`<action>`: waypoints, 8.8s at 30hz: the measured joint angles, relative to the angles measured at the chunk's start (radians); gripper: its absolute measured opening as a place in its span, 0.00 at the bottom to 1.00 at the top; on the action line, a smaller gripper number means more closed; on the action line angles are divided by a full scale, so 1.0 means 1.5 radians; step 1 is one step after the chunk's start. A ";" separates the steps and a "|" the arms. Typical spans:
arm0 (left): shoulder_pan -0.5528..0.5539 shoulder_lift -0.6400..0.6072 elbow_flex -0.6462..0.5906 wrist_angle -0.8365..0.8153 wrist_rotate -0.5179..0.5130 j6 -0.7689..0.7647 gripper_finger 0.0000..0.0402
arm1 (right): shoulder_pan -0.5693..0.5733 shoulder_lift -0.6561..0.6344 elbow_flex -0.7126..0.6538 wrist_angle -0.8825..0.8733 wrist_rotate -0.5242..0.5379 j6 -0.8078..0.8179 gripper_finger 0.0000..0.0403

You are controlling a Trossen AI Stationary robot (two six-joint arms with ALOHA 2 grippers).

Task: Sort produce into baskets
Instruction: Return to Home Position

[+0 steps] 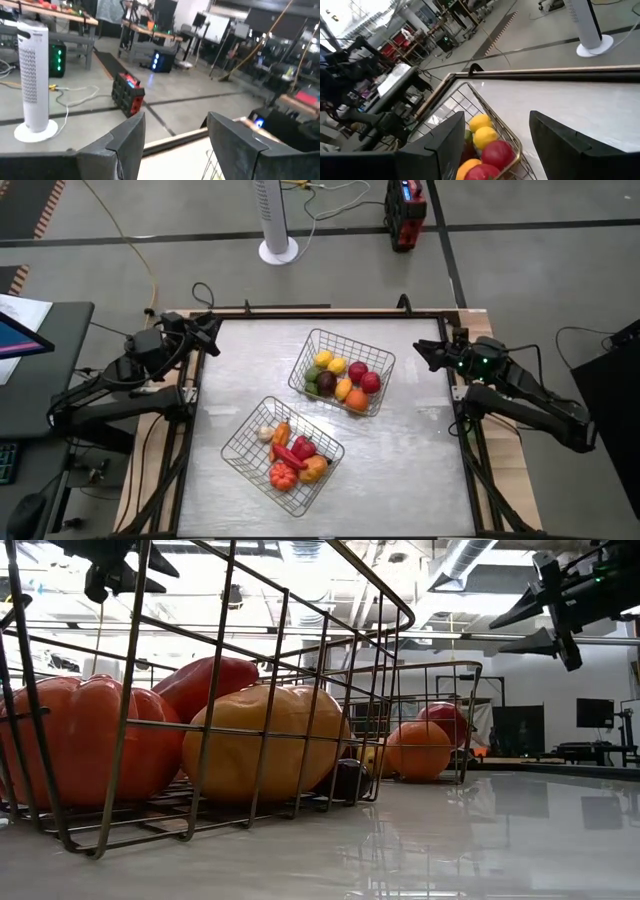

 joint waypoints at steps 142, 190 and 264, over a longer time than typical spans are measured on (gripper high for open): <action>0.000 0.000 0.000 -0.323 0.001 0.011 0.50 | 0.400 -0.168 -0.252 0.253 0.173 -0.634 0.62; -0.178 -0.079 -0.427 0.427 0.337 0.127 0.50 | 0.400 -0.168 -0.252 0.253 0.173 -0.634 0.62; -0.178 -0.066 -0.421 0.197 0.291 0.193 0.50 | 0.401 -0.168 -0.252 0.253 0.173 -0.633 0.62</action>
